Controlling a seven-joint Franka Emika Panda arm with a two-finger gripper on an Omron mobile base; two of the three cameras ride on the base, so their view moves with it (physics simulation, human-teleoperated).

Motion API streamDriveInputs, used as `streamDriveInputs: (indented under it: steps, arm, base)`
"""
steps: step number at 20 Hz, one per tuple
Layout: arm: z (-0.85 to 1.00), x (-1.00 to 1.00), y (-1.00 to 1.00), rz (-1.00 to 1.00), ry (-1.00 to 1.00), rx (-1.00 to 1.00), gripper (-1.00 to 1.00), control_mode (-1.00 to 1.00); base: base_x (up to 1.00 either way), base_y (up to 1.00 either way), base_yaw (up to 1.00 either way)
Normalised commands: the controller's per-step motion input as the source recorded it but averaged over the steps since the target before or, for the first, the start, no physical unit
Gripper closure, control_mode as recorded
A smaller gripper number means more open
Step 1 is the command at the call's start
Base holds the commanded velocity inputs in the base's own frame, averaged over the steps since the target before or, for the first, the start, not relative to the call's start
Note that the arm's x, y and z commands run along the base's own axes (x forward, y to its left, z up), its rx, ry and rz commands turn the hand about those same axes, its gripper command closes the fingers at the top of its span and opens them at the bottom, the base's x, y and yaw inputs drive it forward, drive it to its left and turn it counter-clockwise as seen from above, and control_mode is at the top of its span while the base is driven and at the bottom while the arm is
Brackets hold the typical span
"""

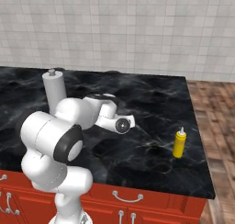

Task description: Move the mustard and shaker from the cabinet to the dining counter.

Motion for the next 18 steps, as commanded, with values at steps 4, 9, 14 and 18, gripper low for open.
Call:
streamDriveInputs:
  steps: [4,9,14,18]
  arm:
    - [-0.09,0.0,0.0,0.0,0.05,0.0,-1.0,-1.0]
    - [-0.07,0.0,0.0,0.0,0.01,0.0,-1.0,-1.0]
    - [-0.01,0.0,0.0,0.0,0.0,0.0,-1.0,-1.0]
    - [0.06,-0.02,0.0,0.0,0.0,0.0,-1.0,-1.0]
  base:
    - [0.0,0.0,0.0]
    - [0.0,0.0,0.0]
    - [0.0,0.0,0.0]
    - [0.0,0.0,0.0]
